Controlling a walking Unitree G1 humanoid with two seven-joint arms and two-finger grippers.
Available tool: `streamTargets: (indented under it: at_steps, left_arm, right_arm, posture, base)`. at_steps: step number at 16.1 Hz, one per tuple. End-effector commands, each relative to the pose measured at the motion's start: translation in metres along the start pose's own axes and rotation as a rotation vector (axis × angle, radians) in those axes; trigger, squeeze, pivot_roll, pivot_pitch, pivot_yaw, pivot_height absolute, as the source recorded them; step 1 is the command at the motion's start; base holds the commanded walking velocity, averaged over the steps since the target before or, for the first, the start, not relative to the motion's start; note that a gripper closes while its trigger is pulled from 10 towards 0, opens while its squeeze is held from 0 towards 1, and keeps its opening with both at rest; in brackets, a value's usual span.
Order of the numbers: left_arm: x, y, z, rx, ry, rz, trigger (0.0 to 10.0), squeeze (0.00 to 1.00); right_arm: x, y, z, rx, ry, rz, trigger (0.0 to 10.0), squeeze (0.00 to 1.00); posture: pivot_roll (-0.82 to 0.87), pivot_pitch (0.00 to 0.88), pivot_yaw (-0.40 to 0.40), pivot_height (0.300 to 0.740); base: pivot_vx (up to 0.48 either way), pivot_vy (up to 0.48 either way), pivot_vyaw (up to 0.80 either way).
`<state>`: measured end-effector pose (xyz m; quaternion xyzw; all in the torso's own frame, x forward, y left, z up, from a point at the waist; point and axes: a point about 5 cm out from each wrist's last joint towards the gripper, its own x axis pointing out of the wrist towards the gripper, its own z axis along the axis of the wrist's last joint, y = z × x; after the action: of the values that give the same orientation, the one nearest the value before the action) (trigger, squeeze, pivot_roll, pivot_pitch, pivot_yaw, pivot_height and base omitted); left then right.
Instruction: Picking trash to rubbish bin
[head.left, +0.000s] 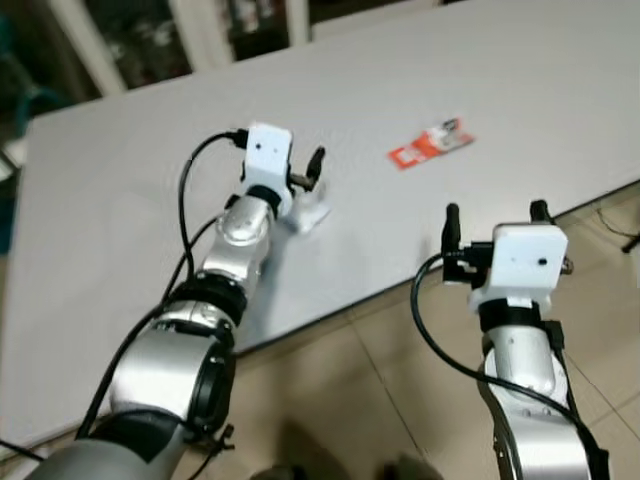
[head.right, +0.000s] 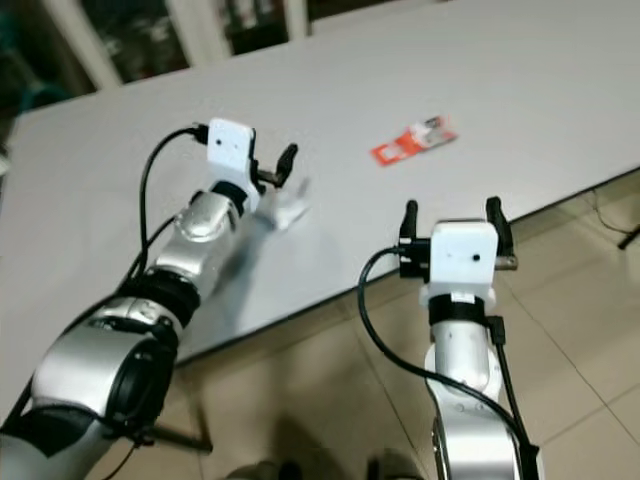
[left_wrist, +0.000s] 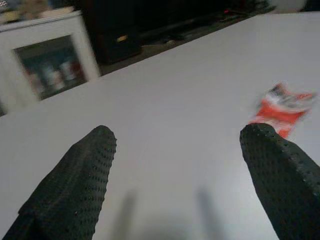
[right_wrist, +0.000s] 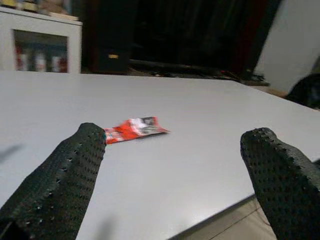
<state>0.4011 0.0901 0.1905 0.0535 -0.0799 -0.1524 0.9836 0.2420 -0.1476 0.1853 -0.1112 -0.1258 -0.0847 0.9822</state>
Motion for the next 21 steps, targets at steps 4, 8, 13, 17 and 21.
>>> streamTargets:
  at_steps: [4,8,13,17,21]
  left_arm:
    - [-0.004,-0.007,-0.011,0.001,0.04,-0.019,10.0,0.0]
    - [-0.008,0.0,-0.019,0.037,0.08,-0.023,10.0,0.0]
    - [-0.018,0.005,-0.037,0.084,0.161,-0.072,10.0,0.0]
    - [-0.029,-0.006,-0.049,0.073,0.135,-0.092,10.0,0.0]
    - [-0.047,-0.018,-0.068,0.068,0.128,-0.123,10.0,0.0]
  right_arm:
    - [-0.001,-0.002,-0.006,-0.019,0.028,-0.002,10.0,0.0]
    - [0.0,-0.003,-0.007,-0.029,0.039,0.001,10.0,0.0]
    - [-0.004,0.002,-0.023,0.008,0.109,0.001,10.0,0.0]
    - [-0.007,0.001,-0.028,0.005,0.115,0.008,10.0,0.0]
    - [-0.01,0.0,-0.029,-0.044,0.086,0.049,10.0,0.0]
  posture:
    - [0.03,0.124,0.086,0.74]
    - [0.03,0.124,0.086,0.74]
    - [0.04,0.132,0.098,0.74]
    - [0.06,0.124,0.092,0.74]
    - [0.06,0.113,0.069,0.74]
  base:
    - [0.0,0.0,0.0]
    - [0.0,0.0,0.0]
    - [0.0,0.0,0.0]
    - [0.0,0.0,0.0]
    - [0.0,0.0,0.0]
